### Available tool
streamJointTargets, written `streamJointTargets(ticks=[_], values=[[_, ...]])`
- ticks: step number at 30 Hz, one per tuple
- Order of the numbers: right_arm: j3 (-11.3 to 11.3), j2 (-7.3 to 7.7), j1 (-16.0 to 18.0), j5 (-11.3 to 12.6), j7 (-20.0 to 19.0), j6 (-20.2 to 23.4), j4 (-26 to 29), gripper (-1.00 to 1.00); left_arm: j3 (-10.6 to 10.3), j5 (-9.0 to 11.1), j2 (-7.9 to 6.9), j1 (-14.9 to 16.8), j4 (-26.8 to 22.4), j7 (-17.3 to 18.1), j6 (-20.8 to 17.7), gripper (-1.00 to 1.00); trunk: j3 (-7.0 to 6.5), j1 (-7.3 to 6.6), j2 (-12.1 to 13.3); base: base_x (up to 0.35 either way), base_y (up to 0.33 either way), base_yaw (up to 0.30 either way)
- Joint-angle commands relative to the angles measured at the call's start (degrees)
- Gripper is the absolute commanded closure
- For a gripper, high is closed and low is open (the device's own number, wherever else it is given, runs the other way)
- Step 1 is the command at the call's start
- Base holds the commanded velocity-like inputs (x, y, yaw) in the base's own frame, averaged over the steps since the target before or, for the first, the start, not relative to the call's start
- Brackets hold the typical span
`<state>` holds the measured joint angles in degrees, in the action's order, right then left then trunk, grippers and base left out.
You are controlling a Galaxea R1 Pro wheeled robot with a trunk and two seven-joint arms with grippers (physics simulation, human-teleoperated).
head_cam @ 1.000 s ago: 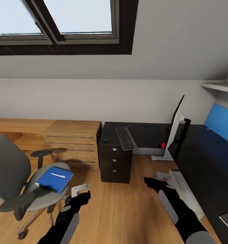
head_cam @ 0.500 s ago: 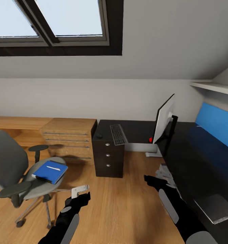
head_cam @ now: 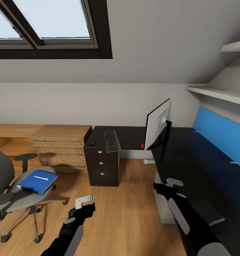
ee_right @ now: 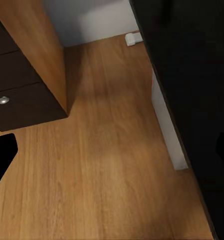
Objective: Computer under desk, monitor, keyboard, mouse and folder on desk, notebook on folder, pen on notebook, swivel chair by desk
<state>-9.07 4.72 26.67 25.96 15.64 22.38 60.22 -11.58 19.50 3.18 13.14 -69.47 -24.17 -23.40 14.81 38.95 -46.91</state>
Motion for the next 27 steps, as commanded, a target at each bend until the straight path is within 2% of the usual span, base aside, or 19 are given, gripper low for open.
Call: streamJointTargets(ticks=[1,17,25,27], values=[[-0.3,0.09,0.1,0.6,0.6,0.1,0.1,-1.0,-0.1,0.6,-0.01,0.0,0.0,-0.5,-0.1,-1.0,0.07,0.01,-0.1,0.0,-0.143,-0.057],[-0.3,0.11,0.1,0.6,0.8,0.0,-0.2,-1.0,-0.1,0.6,0.07,0.0,0.4,-0.4,-0.1,-1.0,0.05,0.01,-0.1,0.0,-0.024,-0.008],[-0.3,0.11,0.1,0.6,0.9,0.0,-0.3,-1.0,-0.1,0.6,0.12,0.0,0.8,-0.5,-0.1,-1.0,0.05,0.01,-0.1,0.0,-0.248,0.0],[-0.3,0.11,0.1,0.6,0.9,-0.1,-0.3,-1.0,-0.1,0.6,0.6,0.0,0.8,-0.5,-0.1,-1.0,0.05,0.01,-0.1,0.0,-0.311,0.0]])
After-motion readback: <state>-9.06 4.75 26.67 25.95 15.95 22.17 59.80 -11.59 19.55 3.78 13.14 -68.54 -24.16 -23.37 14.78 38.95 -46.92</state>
